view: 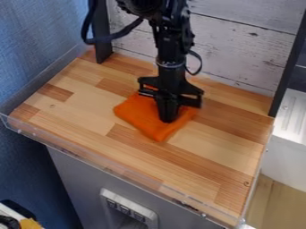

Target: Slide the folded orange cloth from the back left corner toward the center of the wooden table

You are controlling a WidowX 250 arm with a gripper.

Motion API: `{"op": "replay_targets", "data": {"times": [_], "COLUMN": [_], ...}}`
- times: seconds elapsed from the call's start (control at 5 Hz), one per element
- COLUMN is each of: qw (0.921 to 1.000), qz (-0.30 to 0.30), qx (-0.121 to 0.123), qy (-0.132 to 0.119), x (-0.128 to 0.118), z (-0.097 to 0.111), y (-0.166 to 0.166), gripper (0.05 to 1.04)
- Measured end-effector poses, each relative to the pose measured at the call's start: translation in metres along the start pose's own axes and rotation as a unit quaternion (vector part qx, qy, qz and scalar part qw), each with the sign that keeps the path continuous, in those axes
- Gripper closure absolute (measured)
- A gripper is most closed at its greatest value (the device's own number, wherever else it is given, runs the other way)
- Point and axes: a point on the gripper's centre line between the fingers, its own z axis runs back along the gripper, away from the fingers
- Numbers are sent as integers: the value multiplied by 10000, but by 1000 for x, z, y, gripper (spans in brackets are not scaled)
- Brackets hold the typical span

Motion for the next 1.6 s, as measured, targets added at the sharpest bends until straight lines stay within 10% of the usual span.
{"op": "replay_targets", "data": {"times": [1.2, 1.6], "qw": [9980, 9971], "qz": [-611, -683], "qx": [88, 151], "qy": [-97, 290], "x": [20, 20], "z": [0, 8], "y": [-43, -35], "gripper": [1001, 582]}}
